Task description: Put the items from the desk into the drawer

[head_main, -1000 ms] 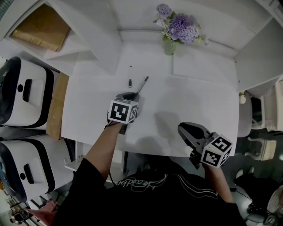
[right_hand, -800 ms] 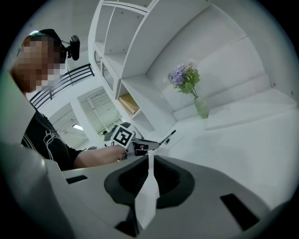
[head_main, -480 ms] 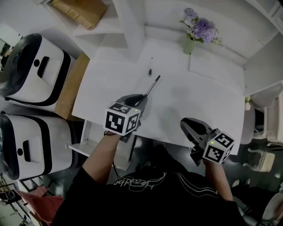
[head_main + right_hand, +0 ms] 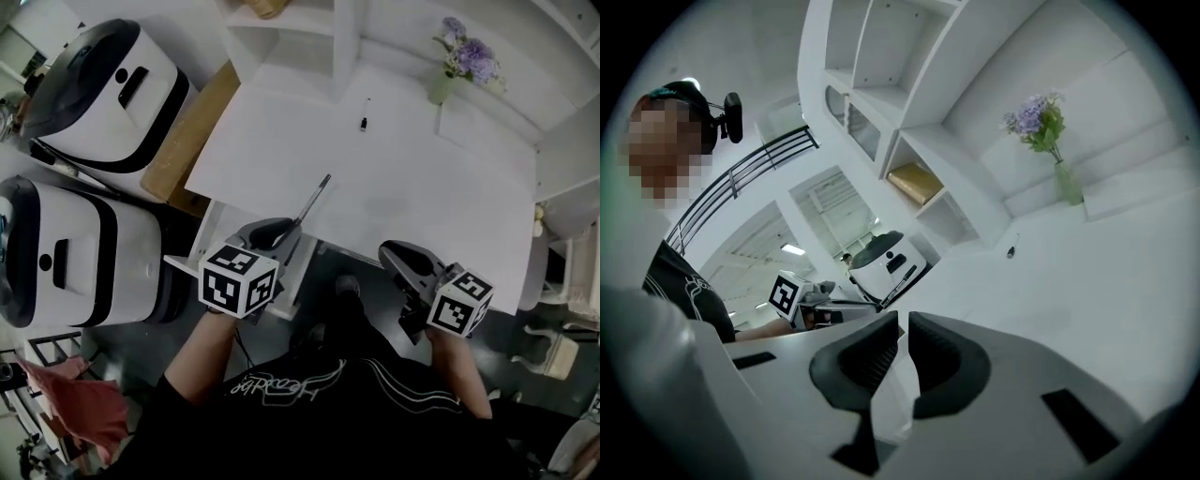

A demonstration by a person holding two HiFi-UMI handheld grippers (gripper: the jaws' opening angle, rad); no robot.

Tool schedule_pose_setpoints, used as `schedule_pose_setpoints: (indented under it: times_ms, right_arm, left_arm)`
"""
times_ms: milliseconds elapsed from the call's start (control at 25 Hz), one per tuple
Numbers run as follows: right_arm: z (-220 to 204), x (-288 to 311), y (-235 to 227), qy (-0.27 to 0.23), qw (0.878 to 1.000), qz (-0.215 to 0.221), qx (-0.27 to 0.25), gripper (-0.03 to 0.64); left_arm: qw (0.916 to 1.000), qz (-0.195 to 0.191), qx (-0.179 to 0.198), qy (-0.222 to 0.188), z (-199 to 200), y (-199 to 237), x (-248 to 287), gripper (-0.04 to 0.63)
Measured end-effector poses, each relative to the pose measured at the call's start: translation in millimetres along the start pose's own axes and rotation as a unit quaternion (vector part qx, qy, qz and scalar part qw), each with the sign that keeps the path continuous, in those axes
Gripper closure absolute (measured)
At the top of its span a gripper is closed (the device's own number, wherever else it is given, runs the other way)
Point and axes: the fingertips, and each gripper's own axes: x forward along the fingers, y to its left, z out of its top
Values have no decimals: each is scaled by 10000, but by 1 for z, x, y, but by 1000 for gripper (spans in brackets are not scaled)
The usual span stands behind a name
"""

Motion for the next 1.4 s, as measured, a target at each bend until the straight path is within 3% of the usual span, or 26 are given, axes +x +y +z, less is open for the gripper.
schedule_pose_setpoints:
  times_ms: [280,560,760,880,1040,1320,1400]
  right_arm:
    - [-43,22,38,203,9996,211,59,557]
    - [-67,28,51,341,9990,270,134,557]
    - [-73,30,45,383,9988,221,186,557]
    - [-75,29,39,420,9988,193,185,556]
    - [-74,26,24,459,9986,122,234,557]
    - [-52,16,-15,404,9984,-156,349,557]
    - [-45,11,-25,414,9982,-253,350,557]
  left_arm:
    - [9984,39,130,552,-82,9,-50,520]
    - [9921,192,377,1182,-138,24,-64,520]
    - [9832,342,919,1538,-153,41,-53,520]
    - [9718,318,1580,1721,-156,51,-39,520]
    - [9478,145,2382,2116,-164,68,-15,520]
    - [9188,-351,2867,2691,-188,111,44,520]
    - [9058,-542,3122,2814,-199,122,60,519]
